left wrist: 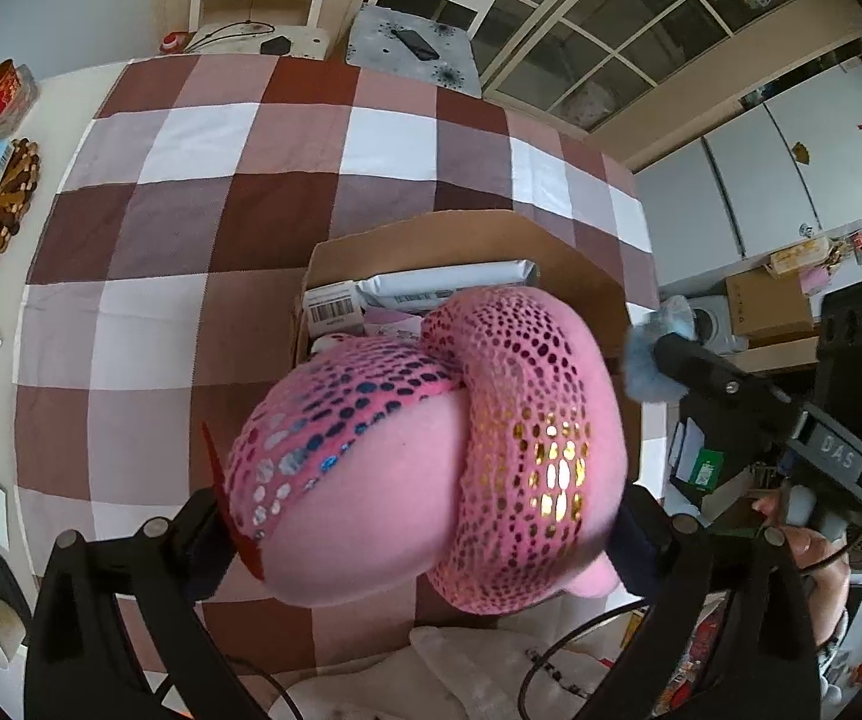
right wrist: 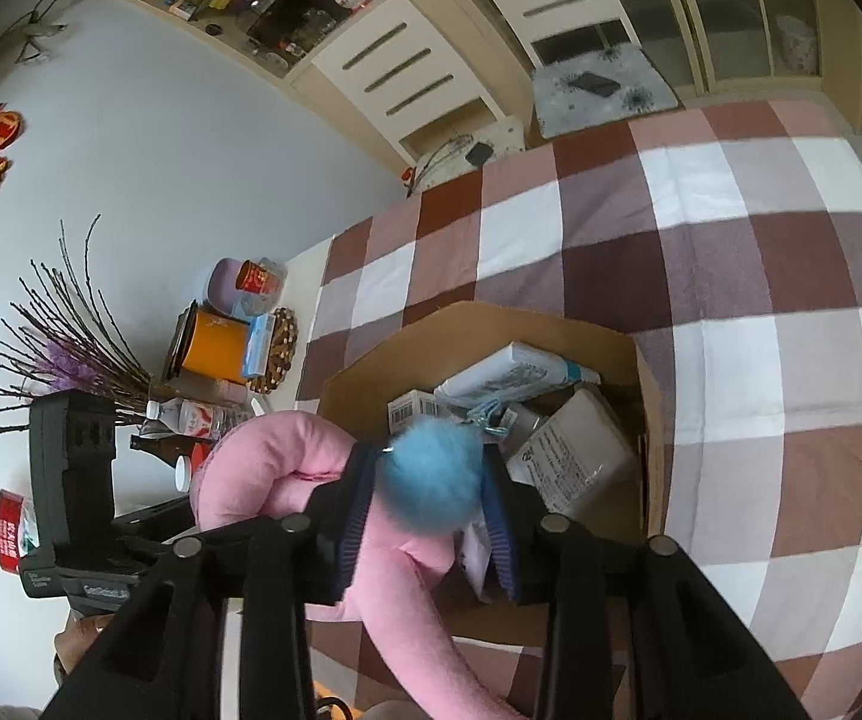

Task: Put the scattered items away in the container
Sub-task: 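Open both tools to release the pink plush into the box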

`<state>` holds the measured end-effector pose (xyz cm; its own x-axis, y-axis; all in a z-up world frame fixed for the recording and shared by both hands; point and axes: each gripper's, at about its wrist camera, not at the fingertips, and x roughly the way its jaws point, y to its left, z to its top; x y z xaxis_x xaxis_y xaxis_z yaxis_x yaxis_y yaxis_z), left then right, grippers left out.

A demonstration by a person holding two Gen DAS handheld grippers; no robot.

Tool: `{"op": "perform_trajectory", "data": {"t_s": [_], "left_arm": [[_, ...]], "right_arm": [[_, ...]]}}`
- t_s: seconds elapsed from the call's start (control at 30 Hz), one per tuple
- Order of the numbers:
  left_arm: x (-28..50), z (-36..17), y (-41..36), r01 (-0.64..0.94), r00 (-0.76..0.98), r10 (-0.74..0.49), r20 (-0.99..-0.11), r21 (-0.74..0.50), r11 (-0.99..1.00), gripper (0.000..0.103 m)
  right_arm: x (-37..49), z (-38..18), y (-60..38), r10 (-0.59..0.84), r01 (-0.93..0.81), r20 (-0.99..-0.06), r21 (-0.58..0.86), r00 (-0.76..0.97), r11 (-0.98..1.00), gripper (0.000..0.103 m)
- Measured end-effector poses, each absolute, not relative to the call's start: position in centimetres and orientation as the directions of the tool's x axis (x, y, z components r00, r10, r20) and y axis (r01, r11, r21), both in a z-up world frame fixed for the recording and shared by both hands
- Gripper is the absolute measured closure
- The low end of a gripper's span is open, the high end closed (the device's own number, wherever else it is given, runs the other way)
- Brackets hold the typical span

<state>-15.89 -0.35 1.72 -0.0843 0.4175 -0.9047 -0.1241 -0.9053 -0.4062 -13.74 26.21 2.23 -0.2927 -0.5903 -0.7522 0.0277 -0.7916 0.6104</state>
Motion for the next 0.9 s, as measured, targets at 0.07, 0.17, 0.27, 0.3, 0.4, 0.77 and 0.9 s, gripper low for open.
{"op": "perform_trajectory", "data": {"t_s": [0.07, 0.17, 0.27, 0.3, 0.4, 0.77, 0.9], "left_arm": [[-15.9, 2.0, -0.4, -0.117, -0.088, 0.434, -0.897, -0.423, -0.898, 0.000], [-15.8, 2.6, -0.4, -0.117, -0.102, 0.447, -0.889, -0.436, -0.892, 0.000], [-15.8, 3.3, -0.4, -0.121, -0.122, 0.445, -0.887, -0.432, -0.894, 0.000], [-15.9, 3.6, -0.4, -0.118, -0.128, 0.452, -0.883, -0.438, -0.891, 0.000], [-15.9, 4.6, -0.6, -0.120, -0.144, 0.470, -0.871, -0.456, -0.882, 0.000], [-15.0, 7.6, 0.4, -0.167, -0.167, 0.450, -0.878, -0.424, -0.890, 0.000], [-14.2, 8.4, 1.2, -0.199, -0.172, 0.398, -0.901, -0.363, -0.910, 0.000]], "right_arm": [[-13.8, 2.0, 26.1, -0.594, 0.010, -0.758, 0.615, -0.270, -0.788, 0.045], [-13.8, 2.1, 25.8, -0.605, 0.020, -0.752, 0.623, -0.262, -0.782, 0.037], [-13.6, 2.6, 25.9, -0.606, 0.026, -0.745, 0.625, -0.279, -0.780, 0.035], [-13.6, 2.7, 26.0, -0.610, 0.023, -0.739, 0.631, -0.285, -0.776, 0.035], [-13.5, 3.2, 26.4, -0.611, 0.016, -0.732, 0.636, -0.300, -0.771, 0.035], [-12.6, 4.9, 27.6, -0.591, 0.004, -0.731, 0.628, -0.341, -0.778, 0.035], [-11.7, 6.2, 27.6, -0.529, 0.022, -0.767, 0.560, -0.363, -0.828, 0.035]]}}
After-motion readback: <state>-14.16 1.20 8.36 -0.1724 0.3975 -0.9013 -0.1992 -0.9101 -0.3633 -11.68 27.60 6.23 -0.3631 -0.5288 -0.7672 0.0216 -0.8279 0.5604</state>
